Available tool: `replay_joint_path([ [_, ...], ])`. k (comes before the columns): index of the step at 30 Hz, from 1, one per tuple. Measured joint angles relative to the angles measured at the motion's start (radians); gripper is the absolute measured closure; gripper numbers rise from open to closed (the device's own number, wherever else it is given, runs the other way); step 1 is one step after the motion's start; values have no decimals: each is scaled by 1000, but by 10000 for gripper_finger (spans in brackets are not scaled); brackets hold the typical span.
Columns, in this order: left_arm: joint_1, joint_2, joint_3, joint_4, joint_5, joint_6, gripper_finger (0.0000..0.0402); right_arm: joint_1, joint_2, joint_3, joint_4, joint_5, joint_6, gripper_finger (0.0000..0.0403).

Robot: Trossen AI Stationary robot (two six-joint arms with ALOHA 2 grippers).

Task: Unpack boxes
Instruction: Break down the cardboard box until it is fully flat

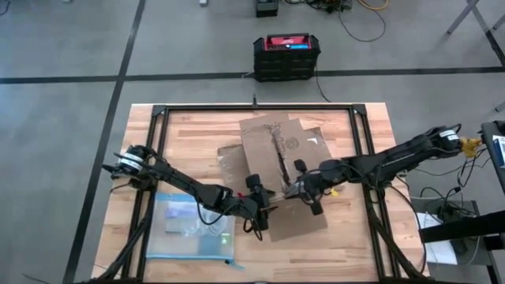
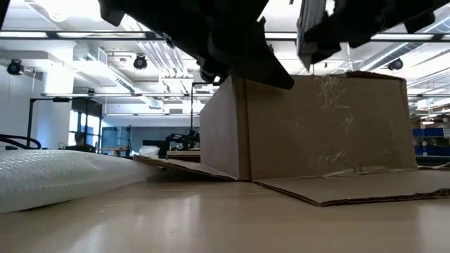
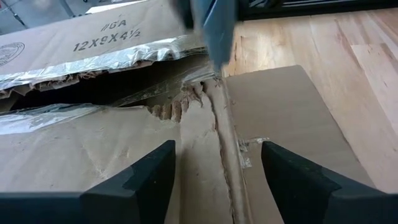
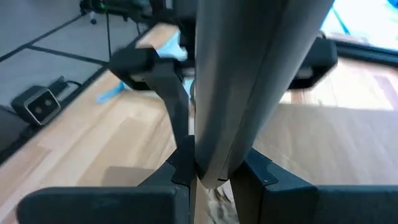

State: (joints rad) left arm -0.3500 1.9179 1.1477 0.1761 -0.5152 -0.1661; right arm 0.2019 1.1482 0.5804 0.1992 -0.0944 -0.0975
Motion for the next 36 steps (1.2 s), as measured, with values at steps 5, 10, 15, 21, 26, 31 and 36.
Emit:
replay_joint_path([
  [5,0,0,0,0,1,0,184,-8,0,0,-8,-11,5,356],
  [10,0,0,0,-3,1,0,189,-9,-4,2,-51,-11,15,356],
  [15,-3,0,0,-4,2,0,187,-9,-29,3,-98,-10,19,356],
  [21,-4,0,0,-8,4,0,185,-9,-90,1,-173,10,20,356],
  [26,-4,0,0,-10,3,0,189,-9,-143,0,-241,16,29,356],
  [31,-4,0,0,-9,3,0,187,-8,-191,-2,-273,19,52,356],
  [36,-4,0,0,-12,2,0,190,-4,-208,-2,-260,41,56,356],
])
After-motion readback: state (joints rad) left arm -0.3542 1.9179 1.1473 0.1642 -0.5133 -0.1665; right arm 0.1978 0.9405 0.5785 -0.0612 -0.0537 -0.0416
